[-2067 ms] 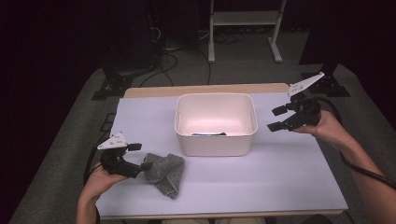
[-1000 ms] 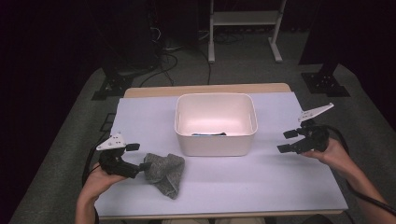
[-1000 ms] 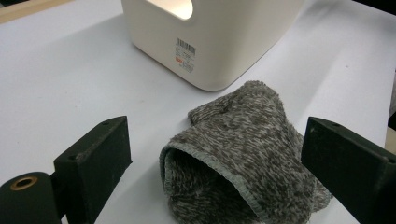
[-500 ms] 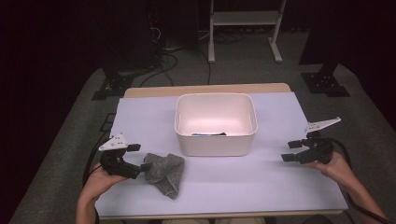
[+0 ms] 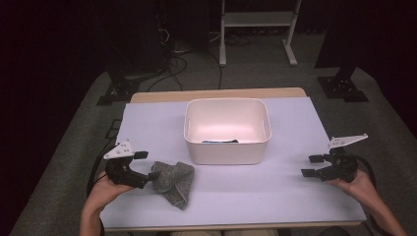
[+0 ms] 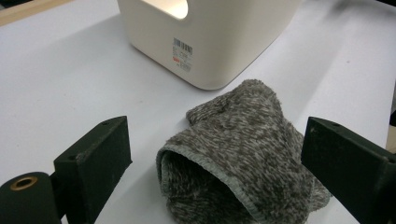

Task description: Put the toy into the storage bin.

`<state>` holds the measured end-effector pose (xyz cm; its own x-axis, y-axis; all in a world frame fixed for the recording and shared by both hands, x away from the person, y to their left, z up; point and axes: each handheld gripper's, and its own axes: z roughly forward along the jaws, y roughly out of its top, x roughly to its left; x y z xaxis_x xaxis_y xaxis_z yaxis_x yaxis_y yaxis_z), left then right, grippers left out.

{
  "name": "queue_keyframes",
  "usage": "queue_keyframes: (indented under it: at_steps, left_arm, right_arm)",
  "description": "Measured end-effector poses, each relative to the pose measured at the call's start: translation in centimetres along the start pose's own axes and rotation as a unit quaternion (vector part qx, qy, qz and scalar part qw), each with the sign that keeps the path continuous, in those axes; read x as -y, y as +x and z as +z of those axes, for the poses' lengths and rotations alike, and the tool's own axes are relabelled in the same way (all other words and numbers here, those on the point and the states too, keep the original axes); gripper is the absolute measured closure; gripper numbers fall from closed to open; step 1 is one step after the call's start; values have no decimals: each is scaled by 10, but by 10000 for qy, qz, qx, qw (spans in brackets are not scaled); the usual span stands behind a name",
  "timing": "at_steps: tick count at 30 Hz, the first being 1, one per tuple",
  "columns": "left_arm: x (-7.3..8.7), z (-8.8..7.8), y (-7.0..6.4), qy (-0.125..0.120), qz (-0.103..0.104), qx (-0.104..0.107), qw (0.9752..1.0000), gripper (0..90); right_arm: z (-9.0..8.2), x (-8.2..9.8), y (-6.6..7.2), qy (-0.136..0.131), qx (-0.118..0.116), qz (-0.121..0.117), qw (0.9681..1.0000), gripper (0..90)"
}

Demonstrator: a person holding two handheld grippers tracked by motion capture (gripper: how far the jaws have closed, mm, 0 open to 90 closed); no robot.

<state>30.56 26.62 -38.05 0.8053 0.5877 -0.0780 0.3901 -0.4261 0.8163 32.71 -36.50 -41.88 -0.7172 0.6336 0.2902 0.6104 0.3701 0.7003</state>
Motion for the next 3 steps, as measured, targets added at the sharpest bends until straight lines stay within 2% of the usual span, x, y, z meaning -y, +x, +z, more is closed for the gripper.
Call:
queue_keyframes:
  at_steps: [3]
  left_arm:
    - [0, 0, 0, 27, 23, -6, 10000, 74]
  right_arm:
    - [0, 1, 3, -139, 40, -29, 9999, 170]
